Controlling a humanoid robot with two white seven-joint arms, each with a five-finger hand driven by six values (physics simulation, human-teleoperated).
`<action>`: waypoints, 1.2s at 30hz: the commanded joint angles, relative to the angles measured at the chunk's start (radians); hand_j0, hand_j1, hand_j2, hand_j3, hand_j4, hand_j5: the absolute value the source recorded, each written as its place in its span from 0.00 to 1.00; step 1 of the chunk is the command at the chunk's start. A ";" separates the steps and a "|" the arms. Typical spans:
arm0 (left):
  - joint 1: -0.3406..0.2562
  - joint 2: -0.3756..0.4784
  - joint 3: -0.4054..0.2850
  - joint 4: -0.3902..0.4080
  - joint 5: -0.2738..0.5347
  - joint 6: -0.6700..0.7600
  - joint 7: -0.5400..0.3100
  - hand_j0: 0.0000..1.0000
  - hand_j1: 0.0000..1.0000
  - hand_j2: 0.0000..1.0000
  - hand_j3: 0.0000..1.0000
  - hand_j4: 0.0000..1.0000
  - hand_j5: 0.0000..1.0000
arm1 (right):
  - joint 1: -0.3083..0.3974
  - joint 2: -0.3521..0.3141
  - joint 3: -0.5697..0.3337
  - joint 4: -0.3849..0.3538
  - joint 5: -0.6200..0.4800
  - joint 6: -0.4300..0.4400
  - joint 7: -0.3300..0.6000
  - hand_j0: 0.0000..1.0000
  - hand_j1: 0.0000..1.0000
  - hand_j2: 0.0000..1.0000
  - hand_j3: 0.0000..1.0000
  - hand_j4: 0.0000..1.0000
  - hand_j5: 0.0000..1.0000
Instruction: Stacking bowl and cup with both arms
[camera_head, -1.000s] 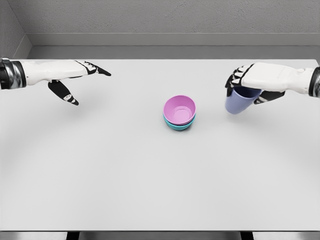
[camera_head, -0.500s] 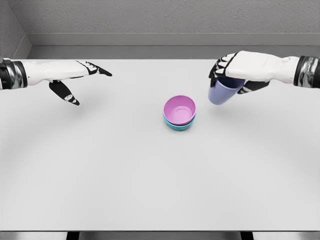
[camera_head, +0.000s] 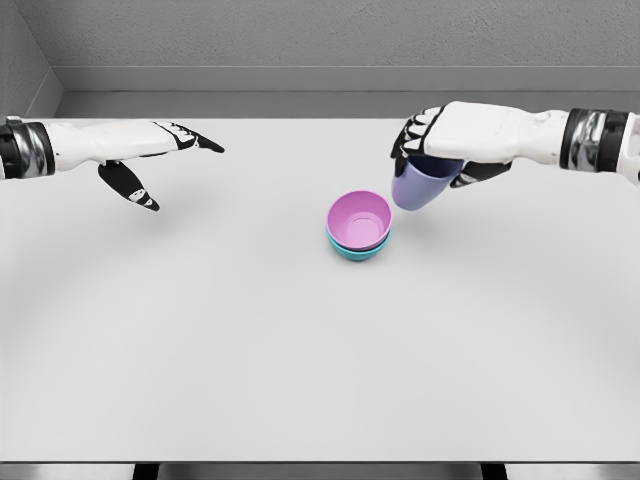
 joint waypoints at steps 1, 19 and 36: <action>0.000 0.000 0.001 0.000 0.001 0.003 0.000 1.00 1.00 1.00 1.00 1.00 1.00 | 0.000 -0.003 0.000 -0.010 -0.007 0.004 0.000 0.49 0.49 0.49 0.49 0.49 0.49; 0.000 -0.006 0.001 0.001 0.001 0.003 0.000 1.00 1.00 1.00 1.00 1.00 1.00 | -0.009 -0.002 0.028 -0.134 -0.025 0.004 0.000 0.49 0.49 0.49 0.49 0.49 0.49; 0.000 -0.011 0.001 0.001 -0.006 0.003 0.000 1.00 1.00 1.00 1.00 1.00 1.00 | -0.035 0.044 0.063 -0.134 -0.025 0.004 0.000 0.49 0.49 0.49 0.49 0.49 0.49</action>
